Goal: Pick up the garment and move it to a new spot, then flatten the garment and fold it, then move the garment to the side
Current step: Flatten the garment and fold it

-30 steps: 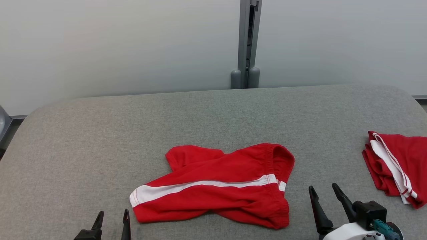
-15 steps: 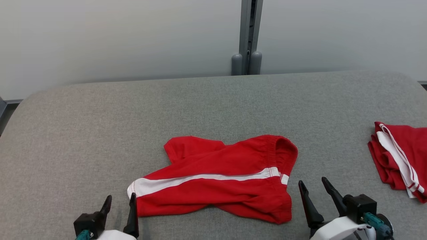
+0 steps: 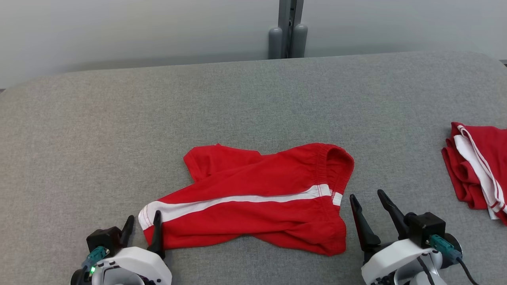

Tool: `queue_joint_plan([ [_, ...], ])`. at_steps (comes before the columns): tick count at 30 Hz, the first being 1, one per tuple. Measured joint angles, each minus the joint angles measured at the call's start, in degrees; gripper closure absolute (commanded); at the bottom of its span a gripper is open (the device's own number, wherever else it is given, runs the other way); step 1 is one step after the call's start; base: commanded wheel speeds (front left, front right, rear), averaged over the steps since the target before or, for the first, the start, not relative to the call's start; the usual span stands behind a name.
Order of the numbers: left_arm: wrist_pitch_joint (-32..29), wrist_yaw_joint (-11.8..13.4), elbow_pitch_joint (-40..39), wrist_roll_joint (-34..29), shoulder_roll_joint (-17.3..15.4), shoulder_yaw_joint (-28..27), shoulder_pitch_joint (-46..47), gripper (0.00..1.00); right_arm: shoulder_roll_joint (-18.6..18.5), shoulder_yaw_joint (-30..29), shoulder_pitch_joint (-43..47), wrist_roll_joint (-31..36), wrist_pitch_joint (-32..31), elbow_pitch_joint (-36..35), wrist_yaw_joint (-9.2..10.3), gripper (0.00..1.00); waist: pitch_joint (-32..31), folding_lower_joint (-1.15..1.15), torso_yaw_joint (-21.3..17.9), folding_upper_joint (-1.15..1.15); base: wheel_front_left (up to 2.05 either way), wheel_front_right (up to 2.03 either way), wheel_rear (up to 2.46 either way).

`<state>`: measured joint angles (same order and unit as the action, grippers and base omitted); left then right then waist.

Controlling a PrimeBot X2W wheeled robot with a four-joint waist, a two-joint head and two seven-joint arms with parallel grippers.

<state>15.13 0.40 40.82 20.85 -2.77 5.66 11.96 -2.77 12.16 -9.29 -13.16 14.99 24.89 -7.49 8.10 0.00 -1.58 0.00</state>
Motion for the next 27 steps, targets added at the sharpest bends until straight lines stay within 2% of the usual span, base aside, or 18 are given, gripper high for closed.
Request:
queue_joint_plan([
  [1,0.0,0.01,0.3,0.24,-0.01,0.01,0.43,0.0,0.0,-0.07,-0.2,0.02,0.0,-0.01,0.0,0.0,0.26,0.0,-0.1,0.0,0.0,0.0,0.0],
  [2,0.0,0.16,0.45,0.4,0.0,0.01,0.7,0.07,0.0,-0.05,-0.43,0.04,0.0,-0.02,0.0,0.0,0.5,0.0,-0.19,0.0,0.0,0.0,0.0],
  [5,0.0,0.52,0.58,0.86,0.0,0.08,1.14,0.02,0.0,-0.08,-0.74,0.03,0.0,-0.08,0.0,0.0,1.02,0.0,-0.31,0.0,0.0,0.0,0.0],
  [9,0.01,0.67,0.94,1.78,-0.01,0.4,1.19,0.1,0.01,0.04,-0.97,-0.11,0.0,-0.07,0.0,0.0,1.5,0.0,-0.14,0.0,0.0,0.0,0.0],
  [11,0.02,0.68,0.89,2.04,-0.02,0.49,1.38,0.24,0.0,0.14,-1.31,-0.15,0.0,-0.05,0.0,0.0,1.76,0.0,0.04,0.0,0.0,0.0,0.0],
  [12,0.02,0.67,0.79,2.07,-0.02,0.48,1.44,0.22,0.01,0.22,-1.53,-0.29,0.0,-0.05,0.0,0.0,1.87,0.0,0.13,0.0,0.0,0.0,0.0],
  [13,0.02,0.68,0.71,2.18,-0.02,0.54,1.48,0.14,0.01,0.22,-1.78,-0.32,0.0,-0.08,0.0,0.0,1.98,0.0,0.23,0.0,0.0,0.0,0.0],
  [14,0.02,0.68,0.7,2.43,-0.01,0.57,1.53,0.11,0.01,0.23,-1.97,-0.4,0.0,-0.07,0.0,0.0,2.08,0.0,0.32,0.0,0.0,0.0,0.0],
  [15,0.02,0.68,0.7,2.47,0.01,0.67,1.62,0.13,0.01,0.21,-2.04,-0.4,0.0,-0.05,0.0,0.0,2.18,0.0,0.39,0.0,0.0,0.0,0.0],
  [16,0.02,0.69,0.76,2.65,0.0,0.7,1.74,0.22,0.01,0.25,-2.08,-0.41,0.0,-0.01,0.0,0.0,2.27,0.0,0.45,0.0,0.0,0.0,0.0],
  [18,0.02,0.89,0.93,2.98,-0.03,0.75,1.97,0.52,0.01,0.29,-2.32,-0.46,0.0,0.08,0.0,0.0,2.4,0.0,0.55,0.0,0.0,0.0,0.0],
  [19,0.02,1.15,1.09,2.98,-0.04,0.81,2.12,0.85,0.01,0.35,-2.52,-0.49,0.0,0.1,0.0,0.0,2.46,0.0,0.58,0.0,0.0,0.0,0.0],
  [20,0.02,1.15,1.29,3.0,-0.07,0.9,2.29,1.0,0.0,0.47,-2.66,-0.57,0.0,0.14,0.0,0.0,2.53,0.0,0.6,0.0,0.0,0.0,0.0],
  [27,0.02,1.08,1.38,2.99,-0.03,2.12,2.72,1.0,0.01,2.9,-4.25,-3.03,0.0,3.43,0.0,0.0,2.98,0.0,1.27,0.0,0.0,0.0,0.0],
])
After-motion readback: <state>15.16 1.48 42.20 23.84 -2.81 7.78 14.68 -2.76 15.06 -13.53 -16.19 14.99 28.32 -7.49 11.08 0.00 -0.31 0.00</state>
